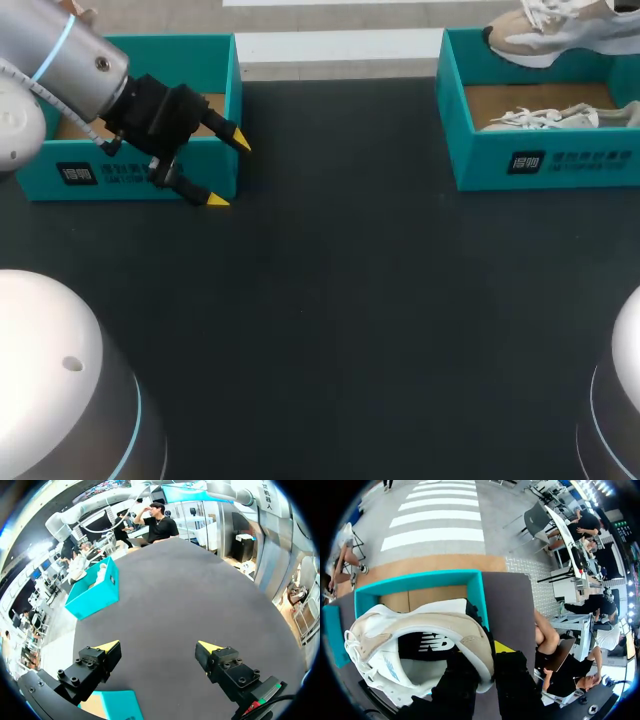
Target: Take the shoe out of the shoebox, open the shoe tongue, remove and reinsert the insole, then place the shoe into the shoebox
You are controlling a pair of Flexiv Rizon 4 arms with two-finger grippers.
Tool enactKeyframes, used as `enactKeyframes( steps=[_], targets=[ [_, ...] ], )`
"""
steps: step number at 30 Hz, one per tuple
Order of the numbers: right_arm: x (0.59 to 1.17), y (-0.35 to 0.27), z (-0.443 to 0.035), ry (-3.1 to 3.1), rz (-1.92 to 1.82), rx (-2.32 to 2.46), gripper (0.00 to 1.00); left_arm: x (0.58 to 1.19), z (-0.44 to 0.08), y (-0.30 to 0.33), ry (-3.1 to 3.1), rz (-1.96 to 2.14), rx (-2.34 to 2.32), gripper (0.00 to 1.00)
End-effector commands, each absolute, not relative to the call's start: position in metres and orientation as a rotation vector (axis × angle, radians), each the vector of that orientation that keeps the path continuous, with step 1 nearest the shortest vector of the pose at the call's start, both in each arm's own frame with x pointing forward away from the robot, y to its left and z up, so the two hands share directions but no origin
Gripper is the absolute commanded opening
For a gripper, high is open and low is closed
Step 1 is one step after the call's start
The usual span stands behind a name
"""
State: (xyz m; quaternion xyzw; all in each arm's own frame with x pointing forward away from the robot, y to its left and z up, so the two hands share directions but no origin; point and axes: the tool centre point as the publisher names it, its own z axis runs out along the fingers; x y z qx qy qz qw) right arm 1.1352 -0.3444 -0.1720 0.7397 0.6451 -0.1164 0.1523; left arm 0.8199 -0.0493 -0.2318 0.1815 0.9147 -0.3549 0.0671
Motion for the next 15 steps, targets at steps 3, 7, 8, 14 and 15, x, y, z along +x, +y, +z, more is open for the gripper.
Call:
enactKeyframes(
  steps=[3, 7, 8, 14, 15],
  targets=[
    [1.143, -0.347, -0.189, 1.816, -0.345, 2.143, 0.0, 0.82, -0.232, -0.049, 2.758, -1.067, 0.547, 1.0],
    [1.145, -0.348, -0.204, 1.799, -0.338, 2.177, 0.0, 0.82, -0.232, -0.049, 2.758, -1.067, 0.547, 1.0],
    [1.146, -0.347, -0.208, 1.791, -0.338, 2.176, 0.0, 0.82, -0.232, -0.049, 2.758, -1.067, 0.547, 1.0],
    [1.149, -0.348, -0.231, 1.809, -0.371, 2.179, 0.0, 0.82, -0.232, -0.049, 2.758, -1.067, 0.547, 1.0],
    [1.15, -0.344, -0.23, 1.793, -0.374, 2.179, 0.0, 0.82, -0.232, -0.049, 2.758, -1.067, 0.547, 1.0]
  ],
)
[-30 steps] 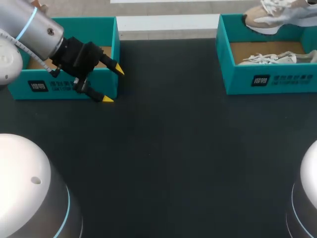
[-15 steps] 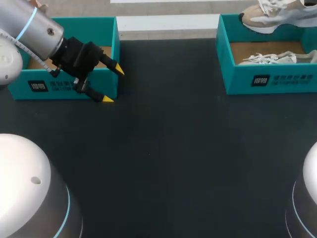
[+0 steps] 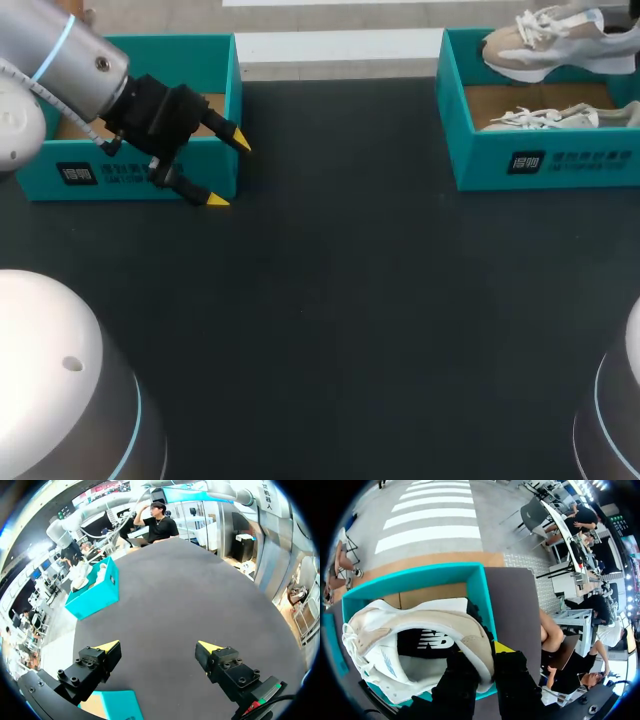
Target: Take the shoe out of the shoebox, open the shoe tongue, remove and reinsert the insole, then place the shoe into the shoebox
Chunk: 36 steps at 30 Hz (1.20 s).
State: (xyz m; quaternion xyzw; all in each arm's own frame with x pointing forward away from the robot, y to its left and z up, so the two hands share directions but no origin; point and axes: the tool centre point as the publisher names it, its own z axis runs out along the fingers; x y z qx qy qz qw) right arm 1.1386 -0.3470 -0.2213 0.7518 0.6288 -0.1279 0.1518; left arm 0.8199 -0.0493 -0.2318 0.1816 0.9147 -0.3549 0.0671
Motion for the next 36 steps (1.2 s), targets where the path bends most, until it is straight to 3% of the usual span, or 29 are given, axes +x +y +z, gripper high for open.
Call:
enactKeyframes(
  steps=[1, 36],
  targets=[
    [1.151, -0.342, -0.231, 1.795, -0.372, 2.184, 0.0, 0.82, -0.232, -0.049, 2.758, -1.067, 0.547, 1.0],
    [1.174, -0.342, -0.331, 1.811, -0.413, 2.146, 0.0, 0.82, -0.232, -0.049, 2.758, -1.067, 0.547, 1.0]
  ],
)
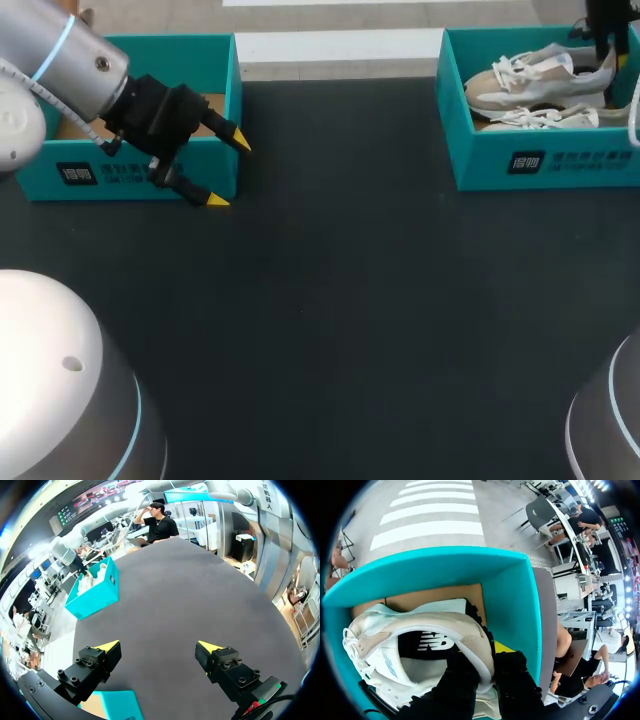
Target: Take the shoe out of the shoebox, open the shoe tongue, remove and reinsert the insole, then place the shoe into the shoebox
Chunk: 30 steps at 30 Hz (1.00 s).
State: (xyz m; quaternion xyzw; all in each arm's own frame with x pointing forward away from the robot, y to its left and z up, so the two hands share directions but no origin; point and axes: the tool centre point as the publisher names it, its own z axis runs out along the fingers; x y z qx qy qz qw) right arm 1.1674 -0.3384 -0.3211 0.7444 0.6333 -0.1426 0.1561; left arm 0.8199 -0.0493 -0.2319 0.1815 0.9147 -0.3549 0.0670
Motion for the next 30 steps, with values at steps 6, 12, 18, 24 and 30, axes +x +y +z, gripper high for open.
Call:
enactKeyframes(
  steps=[6, 12, 18, 24, 30],
  targets=[
    [1.175, -0.343, -0.345, 1.832, -0.435, 2.154, 0.0, 0.82, -0.232, -0.049, 2.758, -1.067, 0.547, 1.0],
    [1.173, -0.344, -0.354, 1.845, -0.431, 2.165, 0.49, 0.82, -0.232, -0.049, 2.758, -1.067, 0.547, 1.0],
    [1.171, -0.347, -0.348, 1.827, -0.403, 2.175, 1.0, 0.82, -0.232, -0.049, 2.758, -1.067, 0.547, 1.0],
    [1.169, -0.343, -0.334, 1.839, -0.368, 2.159, 1.0, 0.82, -0.232, -0.049, 2.758, -1.067, 0.547, 1.0],
    [1.16, -0.331, -0.31, 1.857, -0.292, 2.156, 1.0, 0.82, -0.232, -0.049, 2.758, -1.067, 0.547, 1.0]
  ],
)
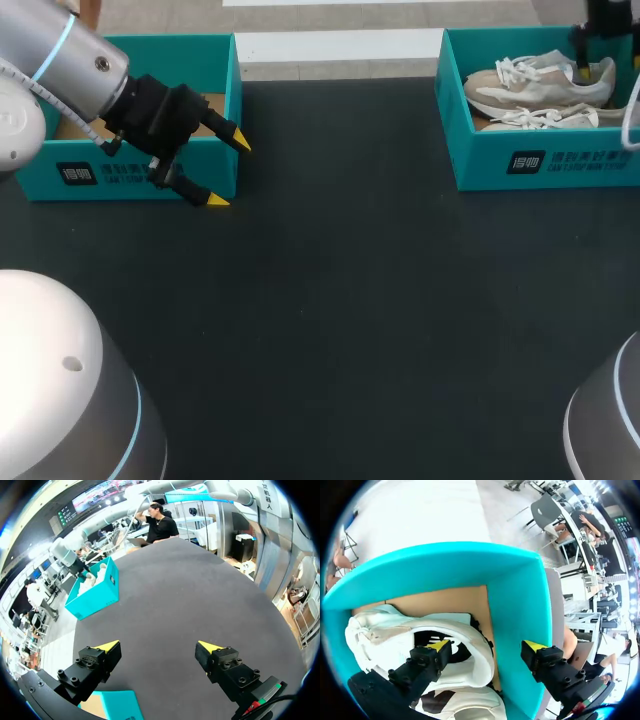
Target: Take the shoe out of the shoebox, open the shoe tongue, remove and reinsert the insole, then place the shoe into the shoebox
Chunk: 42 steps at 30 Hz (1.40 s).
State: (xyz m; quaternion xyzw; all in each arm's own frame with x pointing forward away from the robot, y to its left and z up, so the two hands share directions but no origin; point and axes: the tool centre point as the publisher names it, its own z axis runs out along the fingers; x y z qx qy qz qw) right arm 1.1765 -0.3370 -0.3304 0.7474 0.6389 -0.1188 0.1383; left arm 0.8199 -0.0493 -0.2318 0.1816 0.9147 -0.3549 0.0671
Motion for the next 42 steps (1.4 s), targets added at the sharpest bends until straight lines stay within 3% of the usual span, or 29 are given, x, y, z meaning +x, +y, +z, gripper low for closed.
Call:
enactKeyframes(
  steps=[1, 17, 29, 36, 42],
  targets=[
    [1.158, -0.326, -0.305, 1.869, -0.281, 2.146, 1.0, 0.82, -0.232, -0.049, 2.758, -1.067, 0.547, 1.0],
    [1.082, -0.267, -0.227, 1.93, -0.107, 2.074, 1.0, 0.82, -0.232, -0.049, 2.758, -1.067, 0.547, 1.0],
    [1.082, -0.267, -0.227, 1.93, -0.107, 2.074, 1.0, 0.816, -0.227, -0.053, 2.735, -1.023, 0.516, 1.0],
    [1.054, -0.251, -0.221, 1.973, -0.093, 2.088, 1.0, 0.825, -0.204, -0.043, 2.934, -0.925, -0.482, 1.0],
    [1.008, -0.228, -0.206, 1.981, -0.04, 2.103, 1.0, 0.834, -0.197, -0.026, 2.783, -0.81, -1.019, 1.0]
  ],
)
